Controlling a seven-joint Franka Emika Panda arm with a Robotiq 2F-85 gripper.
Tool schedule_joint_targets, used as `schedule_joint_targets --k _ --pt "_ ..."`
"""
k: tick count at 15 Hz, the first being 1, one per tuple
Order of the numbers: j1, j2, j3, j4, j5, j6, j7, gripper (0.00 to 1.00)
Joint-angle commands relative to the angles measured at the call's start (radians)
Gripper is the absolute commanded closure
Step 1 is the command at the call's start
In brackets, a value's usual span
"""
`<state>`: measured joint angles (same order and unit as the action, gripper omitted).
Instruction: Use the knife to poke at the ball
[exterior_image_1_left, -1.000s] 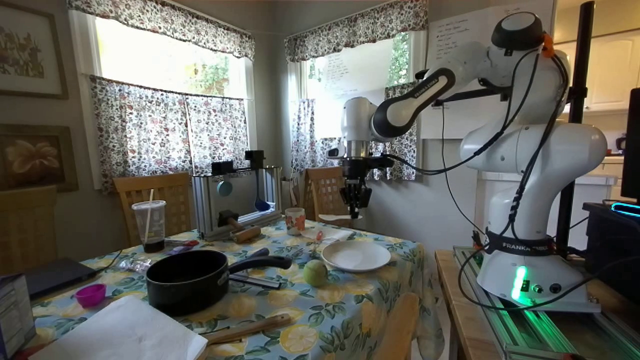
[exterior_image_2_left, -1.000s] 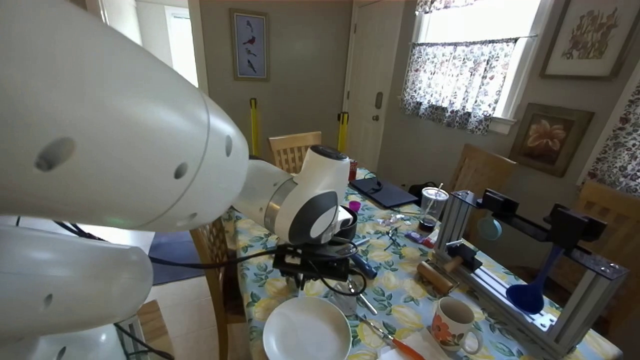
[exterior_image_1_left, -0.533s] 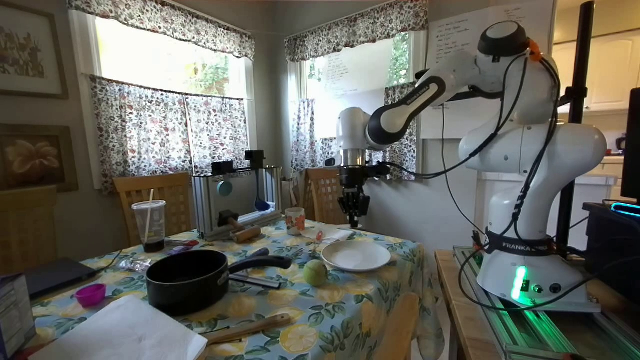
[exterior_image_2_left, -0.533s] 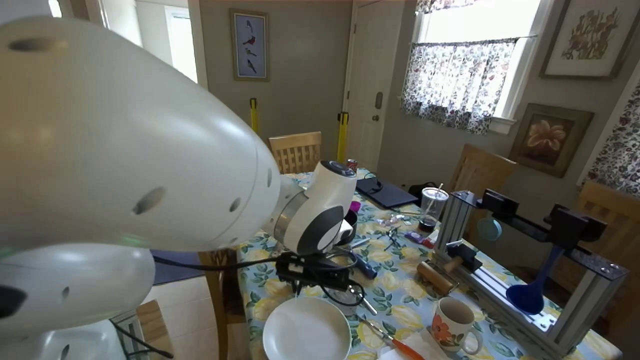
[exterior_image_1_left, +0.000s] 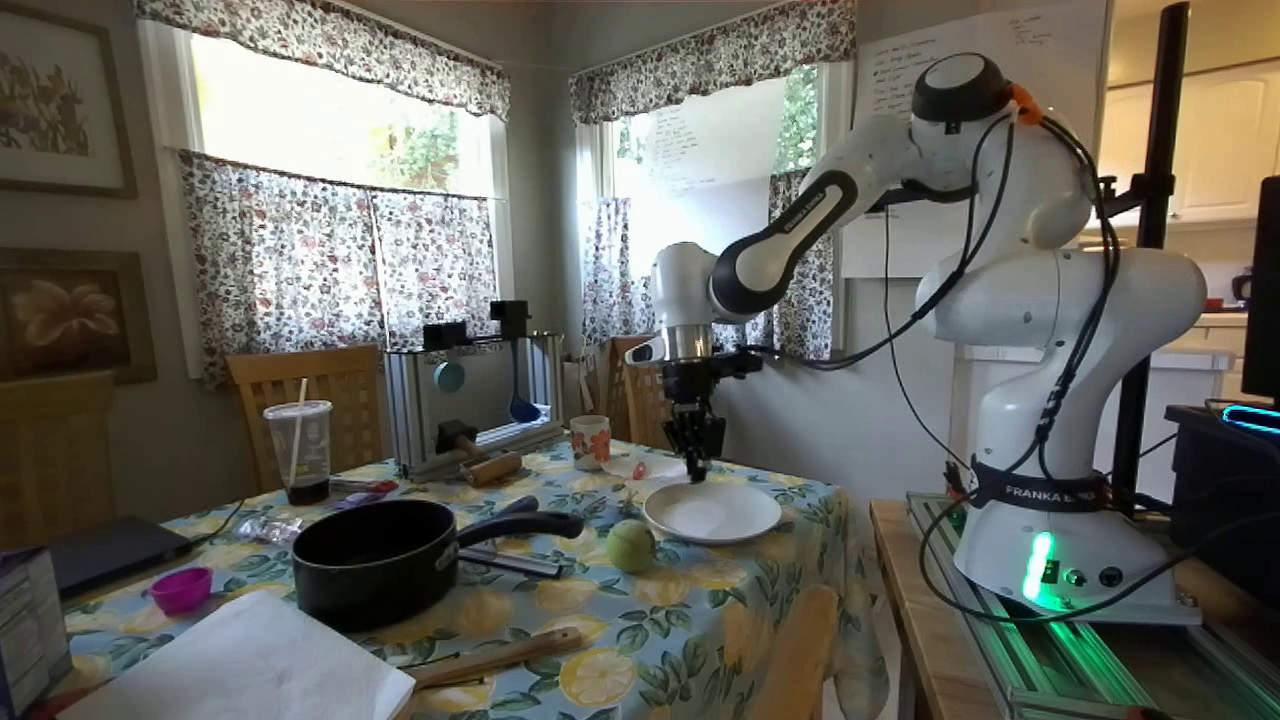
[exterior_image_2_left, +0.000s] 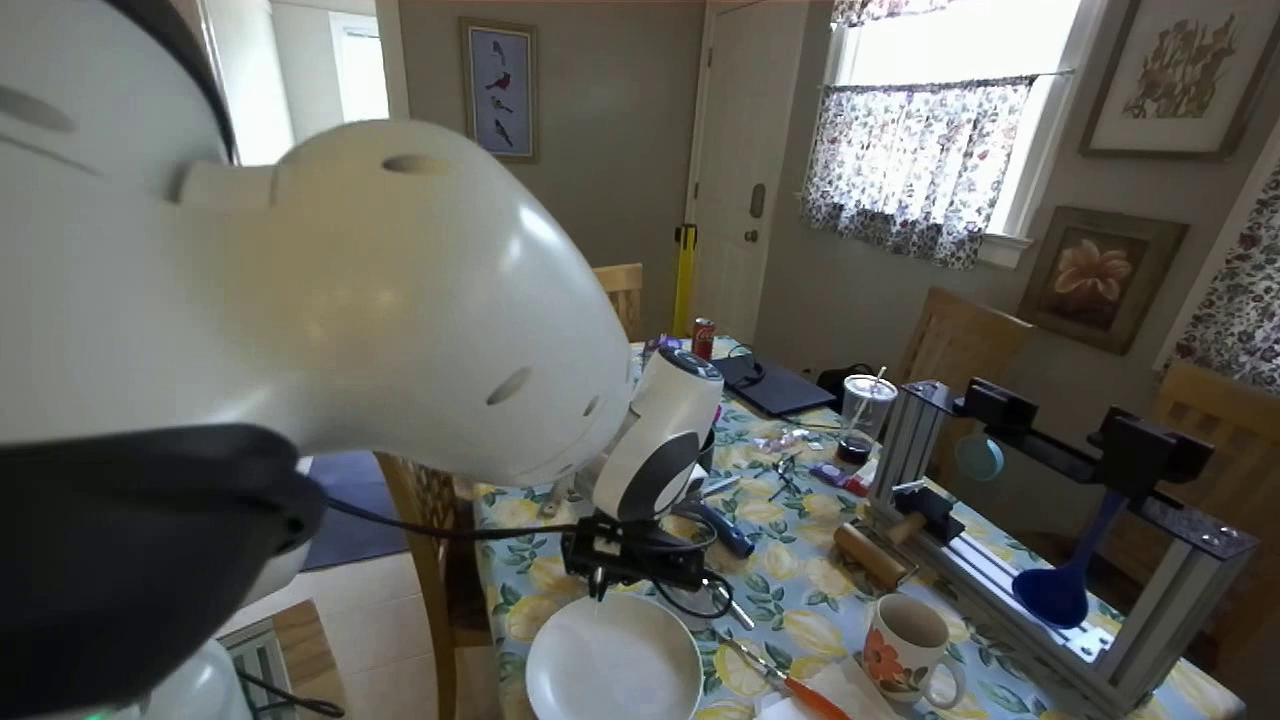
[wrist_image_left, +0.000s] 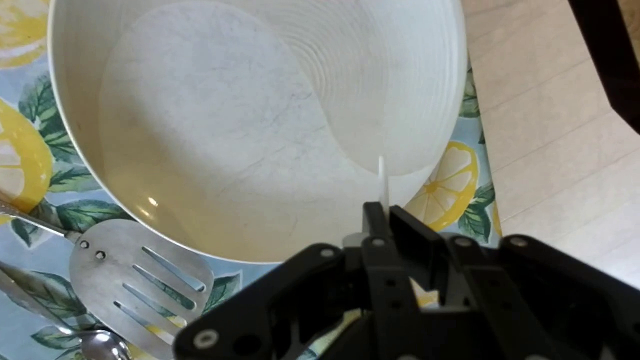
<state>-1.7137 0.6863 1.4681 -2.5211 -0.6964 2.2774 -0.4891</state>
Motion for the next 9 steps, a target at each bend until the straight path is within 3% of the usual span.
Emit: schedule_joint_targets --k 1,9 --pt "0.151 -0.086 -0.117 0.048 0.042 0.039 -0.036 0.98" --pt "0.494 -0.188 -0.38 0.108 0.142 0.145 -0.11 0.98"
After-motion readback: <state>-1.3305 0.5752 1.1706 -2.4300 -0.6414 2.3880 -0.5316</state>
